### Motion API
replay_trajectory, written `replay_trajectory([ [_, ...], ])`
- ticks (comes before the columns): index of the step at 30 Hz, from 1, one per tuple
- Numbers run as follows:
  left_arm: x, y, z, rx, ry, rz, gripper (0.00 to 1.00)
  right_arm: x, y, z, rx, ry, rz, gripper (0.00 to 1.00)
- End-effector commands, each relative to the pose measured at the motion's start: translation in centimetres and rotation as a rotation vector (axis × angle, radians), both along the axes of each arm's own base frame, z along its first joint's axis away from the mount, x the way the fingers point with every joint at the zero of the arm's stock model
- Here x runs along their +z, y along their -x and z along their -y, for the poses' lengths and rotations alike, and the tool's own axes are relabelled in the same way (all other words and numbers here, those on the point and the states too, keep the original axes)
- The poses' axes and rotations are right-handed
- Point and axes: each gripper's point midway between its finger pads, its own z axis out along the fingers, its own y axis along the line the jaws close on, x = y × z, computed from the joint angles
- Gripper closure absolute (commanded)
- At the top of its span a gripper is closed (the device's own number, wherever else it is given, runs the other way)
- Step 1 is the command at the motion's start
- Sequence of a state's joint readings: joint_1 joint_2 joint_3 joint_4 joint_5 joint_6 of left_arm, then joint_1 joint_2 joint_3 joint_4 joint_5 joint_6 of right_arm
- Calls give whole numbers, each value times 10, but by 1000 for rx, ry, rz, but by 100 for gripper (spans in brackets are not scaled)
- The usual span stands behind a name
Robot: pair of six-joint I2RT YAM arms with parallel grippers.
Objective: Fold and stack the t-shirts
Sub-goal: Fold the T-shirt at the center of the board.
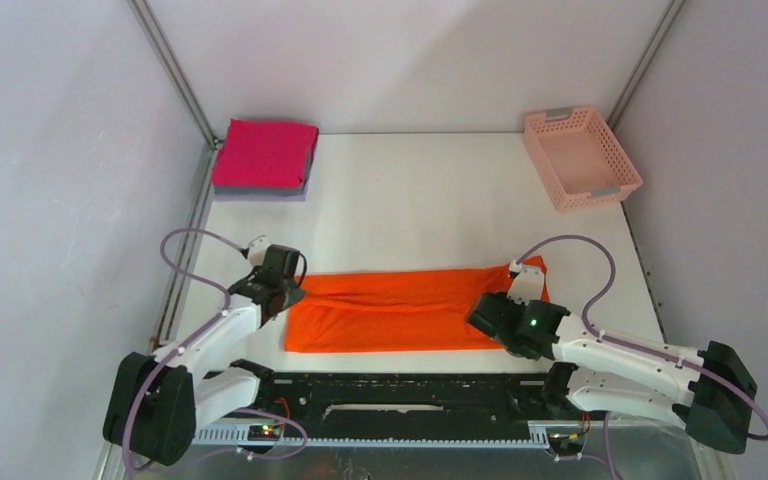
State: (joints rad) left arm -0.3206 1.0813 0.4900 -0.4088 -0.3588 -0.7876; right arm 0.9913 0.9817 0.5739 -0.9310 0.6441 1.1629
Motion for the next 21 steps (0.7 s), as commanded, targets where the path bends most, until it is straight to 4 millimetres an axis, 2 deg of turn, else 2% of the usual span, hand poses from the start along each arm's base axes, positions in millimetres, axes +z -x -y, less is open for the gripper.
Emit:
replay_trajectory([
  [1, 11, 4, -17, 99, -32, 67, 58, 13, 6, -7, -5, -69, 66, 49],
  [5, 37, 12, -33, 179, -64, 115, 3, 36, 2, -23, 129, -163, 136, 36],
  [7, 56, 11, -34, 185, -45, 166, 0, 57, -4, -31, 186, -236, 219, 30],
  [9, 73, 4, -26, 155, 1, 233, 0, 76, -10, -40, 242, -300, 303, 18],
  [11, 88, -4, -12, 97, 65, 282, 0, 94, -15, -46, 278, -358, 380, 3],
  [13, 98, -14, 8, 9, 131, 324, 0, 105, -21, -49, 274, -399, 445, 0],
  [15, 101, -23, 30, -87, 196, 339, 0, 104, -27, -47, 226, -417, 471, 0],
  [17, 96, -30, 58, -202, 278, 322, 0, 92, -29, -45, 170, -425, 445, 0],
  [19, 87, -32, 87, -315, 366, 285, 0, 71, -30, -40, 89, -425, 380, 0],
  [21, 73, -32, 104, -368, 390, 230, 0, 45, -29, -35, 27, -399, 294, 1],
])
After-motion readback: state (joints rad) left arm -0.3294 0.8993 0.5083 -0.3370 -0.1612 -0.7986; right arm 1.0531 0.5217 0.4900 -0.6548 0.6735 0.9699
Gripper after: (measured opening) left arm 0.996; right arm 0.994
